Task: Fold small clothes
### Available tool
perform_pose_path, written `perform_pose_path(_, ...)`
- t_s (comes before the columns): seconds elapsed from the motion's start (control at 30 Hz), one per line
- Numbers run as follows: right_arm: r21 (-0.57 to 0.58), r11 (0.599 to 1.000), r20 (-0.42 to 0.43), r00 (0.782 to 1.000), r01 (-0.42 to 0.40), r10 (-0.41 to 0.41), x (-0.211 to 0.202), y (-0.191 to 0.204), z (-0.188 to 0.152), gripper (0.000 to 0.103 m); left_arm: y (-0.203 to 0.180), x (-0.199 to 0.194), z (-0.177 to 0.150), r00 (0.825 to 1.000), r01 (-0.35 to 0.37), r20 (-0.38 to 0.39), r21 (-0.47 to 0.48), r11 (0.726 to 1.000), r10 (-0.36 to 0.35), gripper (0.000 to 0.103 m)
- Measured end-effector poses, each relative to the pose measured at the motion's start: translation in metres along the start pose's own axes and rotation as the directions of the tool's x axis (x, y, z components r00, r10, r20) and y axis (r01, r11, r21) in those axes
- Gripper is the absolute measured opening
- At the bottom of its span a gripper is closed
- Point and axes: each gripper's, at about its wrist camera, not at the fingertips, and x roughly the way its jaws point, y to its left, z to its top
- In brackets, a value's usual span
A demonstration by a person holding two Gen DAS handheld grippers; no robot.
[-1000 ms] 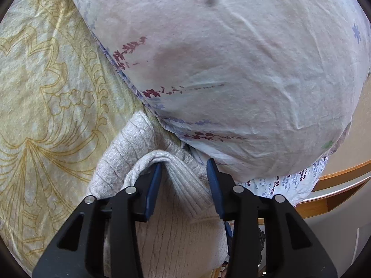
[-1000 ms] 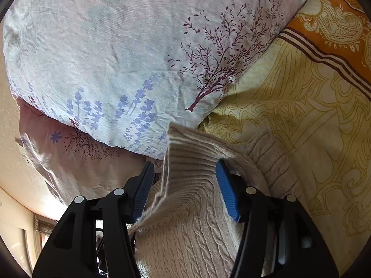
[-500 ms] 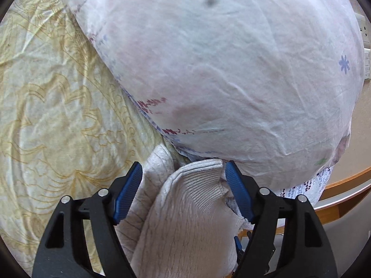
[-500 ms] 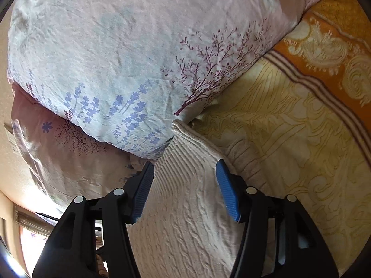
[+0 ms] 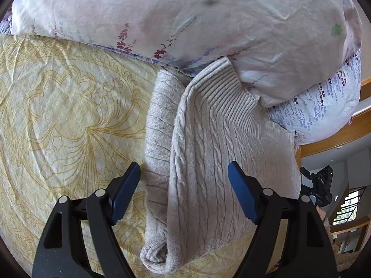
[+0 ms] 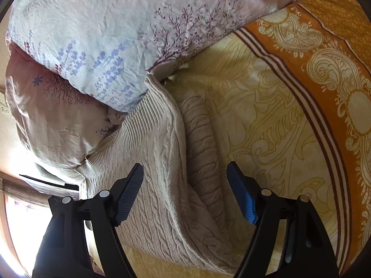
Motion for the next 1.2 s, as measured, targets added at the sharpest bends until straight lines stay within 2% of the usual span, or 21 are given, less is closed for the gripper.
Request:
perform_pose_path(0.1, -0.015, 1.0, -0.028, 0.999, -0.018, 0.018, 0.003, 0.002, -0.004, 0.076, 0.005, -0.002, -0.006, 1.0, 0.009, -0.009, 0.017, 1.0, -0.009, 0.077)
perform_pose_path(0.27, -0.032, 0.998, -0.056, 0.997, -0.059, 0.057, 0.004, 0.004, -0.008, 0.073, 0.0, 0.001, -0.01, 0.998, 0.059, -0.003, -0.01, 0.998, -0.06, 0.077)
perform_pose_path(0.4, -0.05, 0.997, -0.087, 0.995, -0.057, 0.052, 0.004, 0.006, -0.009, 0.065, 0.0, 0.001, -0.009, 0.994, 0.11, -0.004, -0.056, 0.992, -0.11, 0.075)
perform_pose_path(0.47, -0.046, 0.998, -0.078, 0.996, -0.036, 0.032, 0.001, 0.002, -0.01, 0.059, 0.001, -0.001, -0.011, 0.993, 0.116, -0.005, -0.057, 0.992, -0.117, 0.074)
perform_pose_path(0.57, -0.041, 0.999, -0.036, 0.999, 0.005, -0.006, -0.005, -0.001, -0.01, 0.059, -0.001, -0.001, -0.013, 0.993, 0.12, -0.014, -0.056, 0.991, -0.121, 0.073)
perform_pose_path(0.73, -0.077, 0.996, -0.104, 0.994, -0.055, 0.047, 0.005, 0.005, -0.017, 0.059, -0.01, 0.003, -0.015, 0.994, 0.105, -0.041, -0.019, 0.994, -0.106, 0.069)
perform_pose_path(0.9, -0.052, 0.992, -0.163, 0.981, -0.114, 0.105, 0.012, 0.002, -0.023, 0.041, -0.007, 0.007, -0.015, 0.99, 0.134, -0.048, -0.047, 0.99, -0.136, 0.055)
perform_pose_path(1.0, -0.001, 0.988, -0.169, 0.974, -0.154, 0.151, 0.01, -0.008, -0.025, 0.037, -0.005, 0.007, -0.016, 0.987, 0.148, -0.046, -0.061, 0.987, -0.151, 0.055)
perform_pose_path(1.2, 0.0, 0.988, -0.183, 0.971, -0.157, 0.155, 0.008, -0.01, -0.024, 0.036, -0.009, 0.009, -0.015, 0.988, 0.14, -0.058, -0.042, 0.989, -0.143, 0.059)
